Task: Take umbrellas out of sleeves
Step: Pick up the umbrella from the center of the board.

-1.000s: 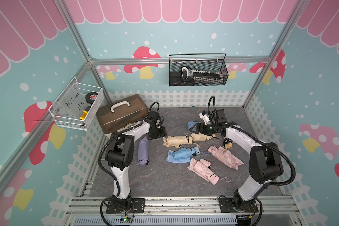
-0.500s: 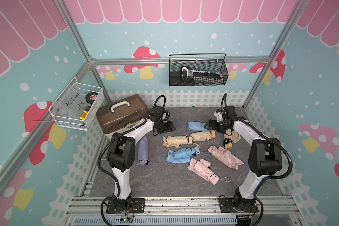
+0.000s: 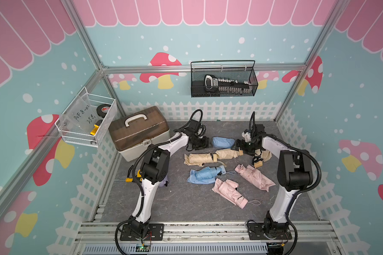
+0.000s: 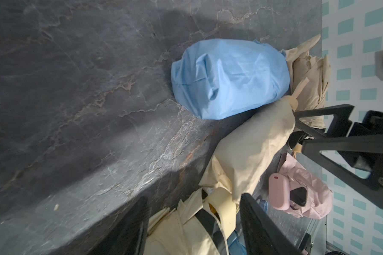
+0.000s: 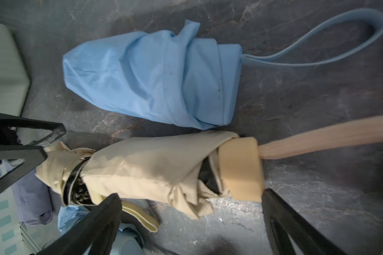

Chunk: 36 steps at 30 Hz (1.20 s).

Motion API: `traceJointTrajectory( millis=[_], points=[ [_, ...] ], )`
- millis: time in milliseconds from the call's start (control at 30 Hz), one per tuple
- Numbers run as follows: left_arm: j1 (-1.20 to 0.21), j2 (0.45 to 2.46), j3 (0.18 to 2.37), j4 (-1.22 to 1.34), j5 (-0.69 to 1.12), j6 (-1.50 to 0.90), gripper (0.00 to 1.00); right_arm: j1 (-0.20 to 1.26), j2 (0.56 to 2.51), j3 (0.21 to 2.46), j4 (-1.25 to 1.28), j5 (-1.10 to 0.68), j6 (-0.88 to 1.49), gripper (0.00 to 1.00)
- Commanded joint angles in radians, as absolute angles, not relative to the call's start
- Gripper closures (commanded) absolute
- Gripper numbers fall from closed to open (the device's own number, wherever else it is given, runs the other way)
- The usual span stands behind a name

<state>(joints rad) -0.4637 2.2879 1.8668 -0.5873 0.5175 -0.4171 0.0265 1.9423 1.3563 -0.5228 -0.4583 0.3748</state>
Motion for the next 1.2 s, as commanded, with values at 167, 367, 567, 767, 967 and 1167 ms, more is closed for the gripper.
traceJointTrajectory(
  millis=[167, 367, 567, 767, 967, 1167],
  points=[
    [-0.453, 2.241, 1.805, -0.586, 0.529, -0.405, 0.35, 0.048, 1.851, 1.329, -0.516, -0.376, 0.202, 0.03],
    [-0.443, 2.196, 1.77, -0.585, 0.518, -0.396, 0.36, 0.114, 1.794, 1.335, -0.564, -0.229, -0.122, 0.03],
    [-0.434, 2.15, 1.714, -0.569, 0.516, -0.393, 0.36, 0.233, 1.819, 1.328, -0.631, -0.143, -0.524, 0.03],
    [-0.419, 2.128, 1.658, -0.554, 0.512, -0.382, 0.35, 0.255, 1.874, 1.355, -0.515, -0.069, -0.551, 0.03],
    [-0.414, 2.166, 1.654, -0.553, 0.524, -0.37, 0.35, 0.274, 1.98, 1.433, -0.587, -0.072, -0.587, 0.03],
    [-0.414, 2.175, 1.624, -0.555, 0.54, -0.337, 0.36, 0.279, 2.024, 1.458, -0.606, -0.096, -0.54, 0.07]
  ],
)
